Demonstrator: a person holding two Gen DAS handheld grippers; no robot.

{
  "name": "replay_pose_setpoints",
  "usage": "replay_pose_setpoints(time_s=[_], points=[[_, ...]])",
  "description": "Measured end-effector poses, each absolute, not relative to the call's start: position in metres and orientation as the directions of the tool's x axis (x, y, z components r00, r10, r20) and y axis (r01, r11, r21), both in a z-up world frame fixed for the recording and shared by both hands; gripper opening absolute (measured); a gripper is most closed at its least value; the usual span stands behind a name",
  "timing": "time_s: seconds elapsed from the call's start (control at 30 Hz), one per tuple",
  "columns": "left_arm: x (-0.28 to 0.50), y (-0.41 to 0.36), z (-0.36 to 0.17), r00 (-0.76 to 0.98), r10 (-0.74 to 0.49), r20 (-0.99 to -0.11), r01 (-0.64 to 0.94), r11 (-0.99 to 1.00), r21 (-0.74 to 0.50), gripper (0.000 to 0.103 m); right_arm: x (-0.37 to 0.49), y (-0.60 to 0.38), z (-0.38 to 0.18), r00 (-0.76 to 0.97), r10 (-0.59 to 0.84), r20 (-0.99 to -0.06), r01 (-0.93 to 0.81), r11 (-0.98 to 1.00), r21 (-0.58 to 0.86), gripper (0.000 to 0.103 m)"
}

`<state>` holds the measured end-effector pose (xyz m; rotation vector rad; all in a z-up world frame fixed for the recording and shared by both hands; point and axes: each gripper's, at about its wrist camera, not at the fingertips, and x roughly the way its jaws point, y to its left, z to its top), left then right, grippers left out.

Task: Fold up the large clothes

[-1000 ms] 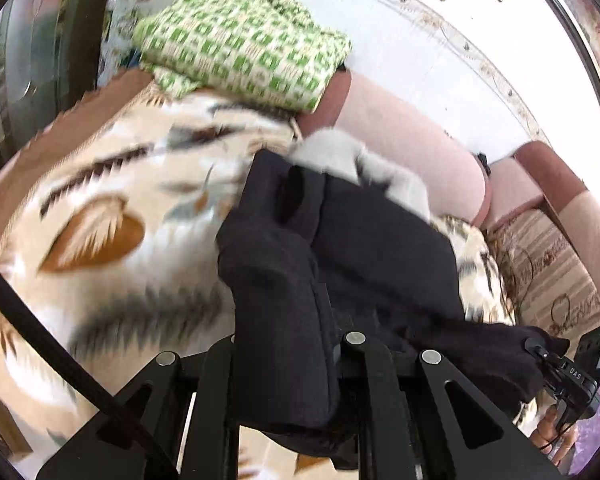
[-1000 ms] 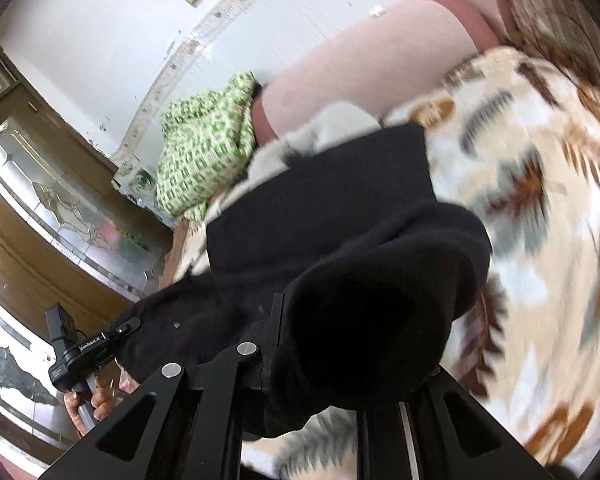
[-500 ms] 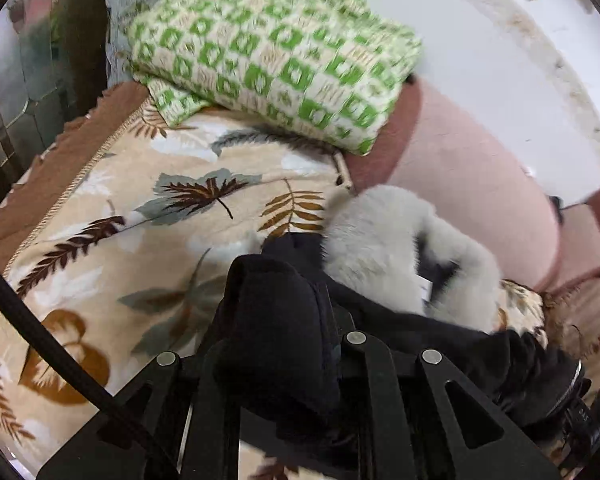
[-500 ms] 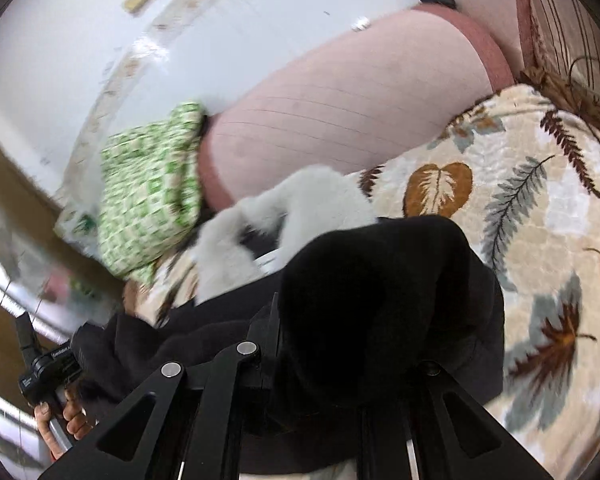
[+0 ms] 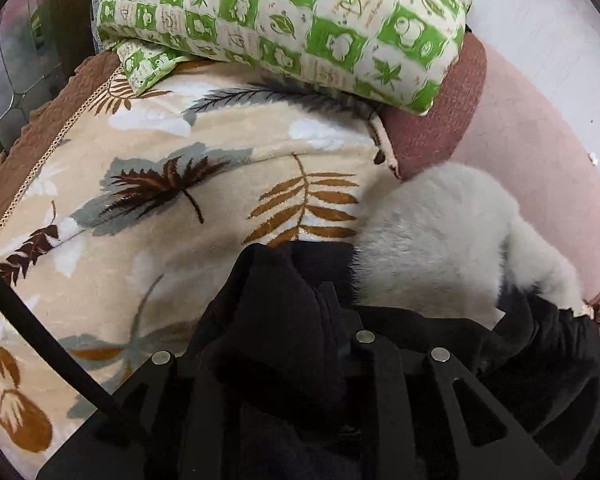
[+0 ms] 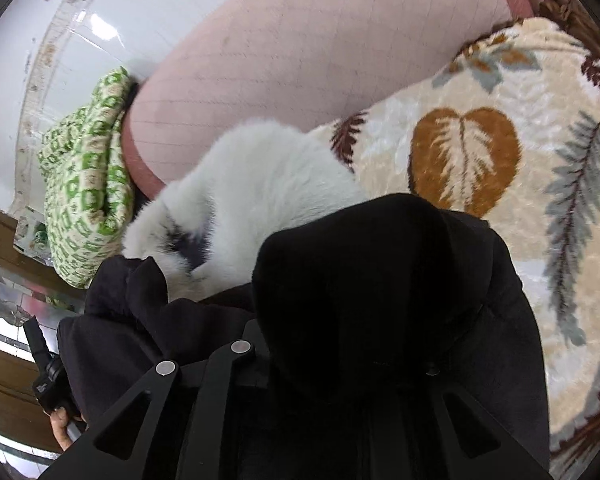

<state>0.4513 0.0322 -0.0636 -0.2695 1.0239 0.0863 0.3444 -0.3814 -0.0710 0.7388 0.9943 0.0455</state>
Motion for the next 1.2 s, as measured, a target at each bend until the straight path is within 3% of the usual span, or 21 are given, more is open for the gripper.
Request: replay_pose_setpoints(time_s=[0.07,0.2,0.23,0.27,0.33,0.43,0.53,0.63,0.73,0.8,0.87,1.03,1.13,1.2], points=[[0.45,0.034,-0.059,0.517,-0.072,-0.853,-0.191,0.962,-0.197,0.024,0.346,-0.383,-0.074,0.558,0.365,-0.745,0.297,0.751,0.59,0.015],[0.435,0.056,-0.028,0.554,-0.243,-0.797,-0.139,0.916,-0.376,0.065,0.342,-0.394,-0.061,0.539,0.446,-0.715,0.273,0.71,0.649,0.021],[0.428,0.063,-0.016,0.583,-0.253,-0.772,-0.142,0.904,-0.403,0.072,0.34,-0.396,-0.058,0.541,0.461,-0.703,0.264,0.7,0.663,0.028],[0.422,0.068,-0.004,0.607,-0.252,-0.753,-0.145,0.897,-0.418,0.074,0.335,-0.4,-0.052,0.556,0.472,-0.684,0.255,0.687,0.681,0.043],[0.407,0.08,0.021,0.644,-0.267,-0.716,-0.137,0.881,-0.452,0.076,0.327,-0.405,-0.035,0.597,0.422,-0.682,0.257,0.705,0.661,0.063],[0.374,0.092,0.052,0.682,-0.27,-0.68,-0.112,0.88,-0.461,0.076,0.315,-0.409,-0.014,0.639,0.371,-0.674,0.274,0.708,0.651,0.077],[0.33,0.093,0.072,0.722,-0.187,-0.666,-0.101,0.924,-0.369,0.077,0.296,-0.403,0.023,0.706,0.261,-0.659,0.263,0.767,0.586,0.083],[0.285,0.094,0.071,0.746,-0.108,-0.657,-0.123,0.948,-0.295,0.08,0.274,-0.383,0.056,0.737,0.174,-0.653,0.231,0.843,0.485,0.084],[0.238,0.096,0.049,0.766,-0.059,-0.64,-0.162,0.946,-0.28,0.081,0.258,-0.346,0.066,0.72,0.184,-0.669,0.161,0.893,0.42,0.083],[0.219,0.099,0.028,0.768,-0.042,-0.639,-0.185,0.941,-0.285,0.081,0.25,-0.314,0.061,0.697,0.23,-0.679,0.099,0.908,0.408,0.074],[0.21,0.1,0.006,0.767,-0.022,-0.642,-0.199,0.942,-0.271,0.081,0.244,-0.284,0.05,0.665,0.275,-0.694,0.04,0.915,0.401,0.056],[0.209,0.102,-0.027,0.765,0.055,-0.641,-0.198,0.968,-0.154,0.081,0.266,-0.214,0.016,0.623,0.244,-0.743,-0.023,0.955,0.295,0.053],[0.21,0.112,-0.032,0.771,0.114,-0.627,-0.234,0.966,-0.112,0.081,0.311,-0.198,-0.004,0.611,0.173,-0.772,0.035,0.969,0.245,0.053],[0.214,0.119,-0.034,0.762,0.067,-0.644,-0.211,0.966,-0.149,0.081,0.35,-0.196,-0.026,0.583,0.107,-0.806,0.117,0.97,0.213,0.053]])
